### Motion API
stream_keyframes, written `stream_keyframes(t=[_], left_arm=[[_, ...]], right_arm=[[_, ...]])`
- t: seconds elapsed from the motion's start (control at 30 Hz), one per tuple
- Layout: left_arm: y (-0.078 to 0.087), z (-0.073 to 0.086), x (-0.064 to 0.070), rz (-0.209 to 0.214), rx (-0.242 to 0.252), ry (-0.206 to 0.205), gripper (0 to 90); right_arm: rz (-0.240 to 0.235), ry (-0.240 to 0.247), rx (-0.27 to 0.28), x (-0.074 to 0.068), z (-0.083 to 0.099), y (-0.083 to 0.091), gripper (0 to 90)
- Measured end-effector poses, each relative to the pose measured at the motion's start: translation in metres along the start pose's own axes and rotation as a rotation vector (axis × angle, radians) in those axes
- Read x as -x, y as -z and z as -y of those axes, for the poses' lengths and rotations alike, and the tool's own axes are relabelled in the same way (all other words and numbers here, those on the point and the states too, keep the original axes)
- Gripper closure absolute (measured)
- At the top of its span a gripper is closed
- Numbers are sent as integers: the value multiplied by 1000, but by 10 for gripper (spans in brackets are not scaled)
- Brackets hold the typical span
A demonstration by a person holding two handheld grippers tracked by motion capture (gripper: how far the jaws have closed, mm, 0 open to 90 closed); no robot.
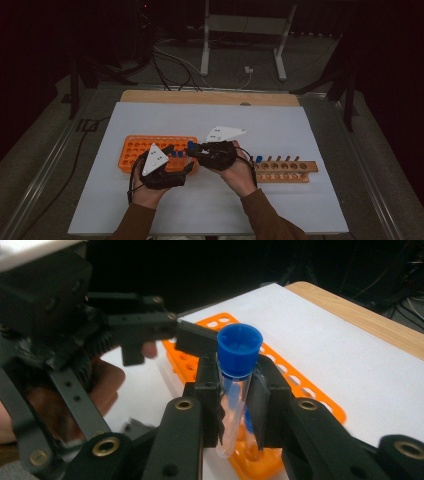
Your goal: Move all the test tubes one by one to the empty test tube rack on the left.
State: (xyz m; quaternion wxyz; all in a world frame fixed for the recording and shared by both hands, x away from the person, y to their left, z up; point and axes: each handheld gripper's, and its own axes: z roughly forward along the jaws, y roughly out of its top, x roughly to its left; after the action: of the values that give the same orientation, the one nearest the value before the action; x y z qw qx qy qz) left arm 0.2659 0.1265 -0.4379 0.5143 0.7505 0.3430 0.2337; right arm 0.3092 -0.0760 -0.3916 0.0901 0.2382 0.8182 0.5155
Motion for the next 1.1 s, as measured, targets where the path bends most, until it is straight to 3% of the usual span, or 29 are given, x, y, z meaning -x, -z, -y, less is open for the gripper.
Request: stream_keyframes(t=[0.23, 0.43, 0.6, 0.83, 1.1], left_arm=[[3, 0, 0, 38, 12, -12, 566], [2, 1, 0, 66, 1, -25, 756], [1, 2, -1, 77, 4, -22, 779], [5, 3, -8, 64, 10, 8, 780], [11, 4, -18, 35, 26, 35, 779]], right_arm=[[-19, 13, -6, -7, -3, -6, 771], [-27, 23, -11, -10, -3, -7, 771], [-33, 26, -18, -9, -2, -7, 765], [-57, 22, 16, -4, -1, 5, 462], [21, 1, 61, 10, 2, 28, 201]])
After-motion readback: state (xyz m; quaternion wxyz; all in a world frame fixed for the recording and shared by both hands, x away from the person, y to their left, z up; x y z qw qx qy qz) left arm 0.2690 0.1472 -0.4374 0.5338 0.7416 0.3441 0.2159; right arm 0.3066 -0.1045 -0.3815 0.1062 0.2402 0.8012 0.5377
